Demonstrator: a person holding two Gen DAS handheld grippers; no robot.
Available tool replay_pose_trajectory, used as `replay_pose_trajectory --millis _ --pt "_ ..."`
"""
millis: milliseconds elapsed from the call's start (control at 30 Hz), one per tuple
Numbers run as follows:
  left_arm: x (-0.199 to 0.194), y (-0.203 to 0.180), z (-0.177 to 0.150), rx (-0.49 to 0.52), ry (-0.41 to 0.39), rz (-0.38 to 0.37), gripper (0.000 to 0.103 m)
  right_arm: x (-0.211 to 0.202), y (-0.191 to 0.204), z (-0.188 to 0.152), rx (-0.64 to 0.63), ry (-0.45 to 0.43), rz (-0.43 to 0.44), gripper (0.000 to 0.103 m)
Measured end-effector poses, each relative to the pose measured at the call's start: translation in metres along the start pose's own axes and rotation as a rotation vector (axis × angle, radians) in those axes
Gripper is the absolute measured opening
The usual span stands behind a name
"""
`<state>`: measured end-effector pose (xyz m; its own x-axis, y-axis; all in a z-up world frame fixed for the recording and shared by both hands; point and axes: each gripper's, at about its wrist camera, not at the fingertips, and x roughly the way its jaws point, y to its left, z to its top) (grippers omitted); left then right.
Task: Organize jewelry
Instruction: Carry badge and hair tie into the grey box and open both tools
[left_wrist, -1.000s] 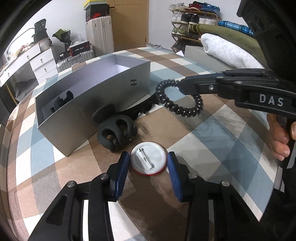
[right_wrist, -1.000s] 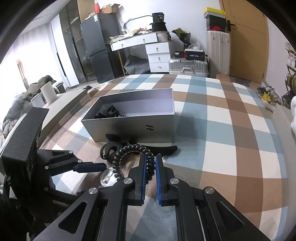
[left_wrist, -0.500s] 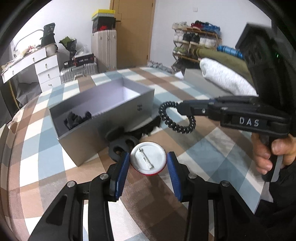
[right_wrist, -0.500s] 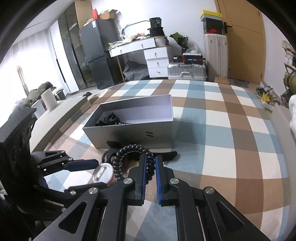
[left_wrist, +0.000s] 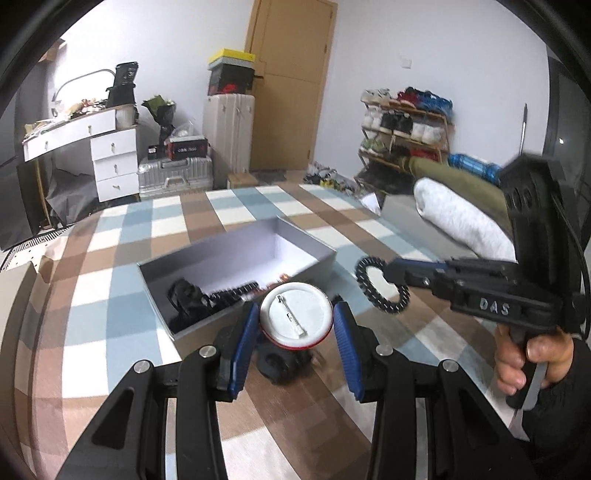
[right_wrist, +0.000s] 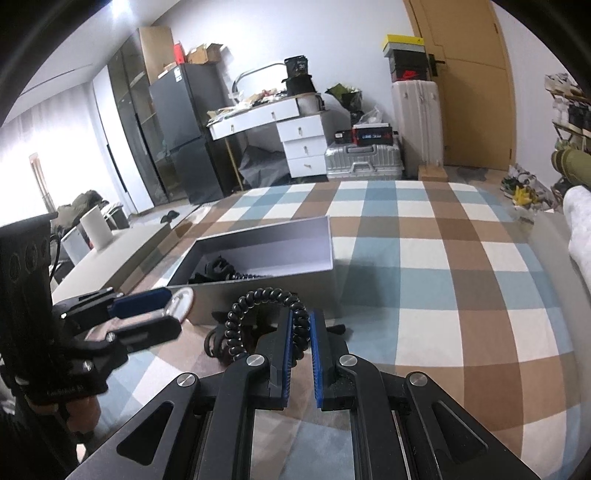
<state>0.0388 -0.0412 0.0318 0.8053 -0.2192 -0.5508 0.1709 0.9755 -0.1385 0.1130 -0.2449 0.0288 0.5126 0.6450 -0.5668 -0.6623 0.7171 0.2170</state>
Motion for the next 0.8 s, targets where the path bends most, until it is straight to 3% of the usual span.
replay_pose_trajectory --millis 500,800 --pt "0.022 0.046 0.02 -0.083 -0.053 0.1 0.036 0.013 0.015 0.029 0.001 -0.039 -0.009 0.009" --pt "0.032 0.058 0.01 -0.127 -0.018 0.118 0.036 0.047 0.017 0.047 0.001 -0.023 -0.008 0.009"
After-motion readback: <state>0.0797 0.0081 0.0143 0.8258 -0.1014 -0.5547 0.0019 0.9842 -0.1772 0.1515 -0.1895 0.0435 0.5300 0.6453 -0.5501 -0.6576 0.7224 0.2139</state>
